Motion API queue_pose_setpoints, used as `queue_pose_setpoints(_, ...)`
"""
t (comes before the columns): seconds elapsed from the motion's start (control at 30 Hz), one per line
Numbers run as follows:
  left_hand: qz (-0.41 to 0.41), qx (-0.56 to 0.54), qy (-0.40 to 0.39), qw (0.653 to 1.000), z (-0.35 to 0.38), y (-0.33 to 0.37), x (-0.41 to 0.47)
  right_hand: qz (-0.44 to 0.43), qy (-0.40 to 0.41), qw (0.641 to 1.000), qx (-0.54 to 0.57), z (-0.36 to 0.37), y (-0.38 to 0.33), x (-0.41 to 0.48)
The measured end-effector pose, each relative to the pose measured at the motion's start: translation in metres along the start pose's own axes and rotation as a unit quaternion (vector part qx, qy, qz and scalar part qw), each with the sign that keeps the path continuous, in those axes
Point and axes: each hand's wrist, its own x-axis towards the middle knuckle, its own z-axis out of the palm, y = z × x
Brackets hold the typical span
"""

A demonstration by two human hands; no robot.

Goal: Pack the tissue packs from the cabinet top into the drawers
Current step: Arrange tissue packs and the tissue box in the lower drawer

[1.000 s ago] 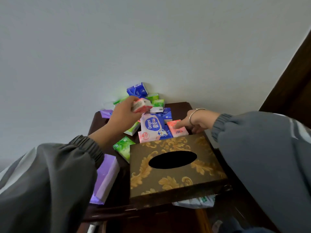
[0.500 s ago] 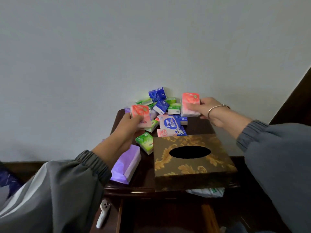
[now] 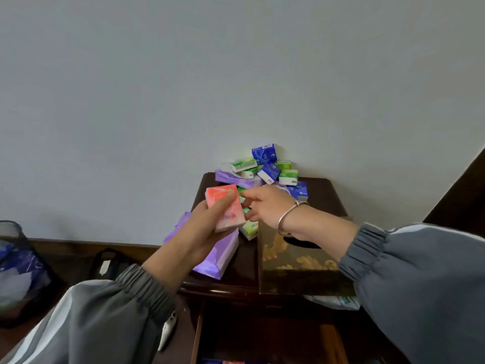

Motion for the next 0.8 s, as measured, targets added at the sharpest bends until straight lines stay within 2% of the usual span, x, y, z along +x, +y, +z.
queue_pose_setpoints(0.07,0.024,-0.014,0.052,0.998,-0.008,-0.002,0.0,0.009,0.007,0.999,0.03,-0.003,0.011,0.005)
queue_pose_setpoints(0.13,0.05,-0.009,0.091,0.995,-0.017,-0.003,0.003,0.01,0.038,0.999,-0.006,-0.016,0.027,0.012)
queue_pose_setpoints(0.27,0.081,0.004,0.109,0.991,-0.027,-0.008,0.019,0.036,0.158,0.98,-0.115,-0.067,0.066,0.046)
queue_pose_setpoints(0.4,0.086,0.012,0.141,0.986,-0.035,-0.02,0.041,0.085,0.243,0.961,-0.102,-0.108,0.1,0.095)
queue_pose_setpoints(0.5,0.085,-0.001,0.151,0.985,-0.042,-0.036,0.053,0.136,0.256,0.949,-0.124,-0.117,0.11,0.13)
queue_pose_setpoints(0.67,0.087,0.01,0.135,0.987,-0.051,-0.051,0.063,0.193,0.226,0.941,-0.161,-0.109,0.113,0.171)
queue_pose_setpoints(0.8,0.08,0.006,0.116,0.99,-0.055,-0.056,0.064,0.216,0.192,0.949,-0.125,-0.097,0.117,0.186)
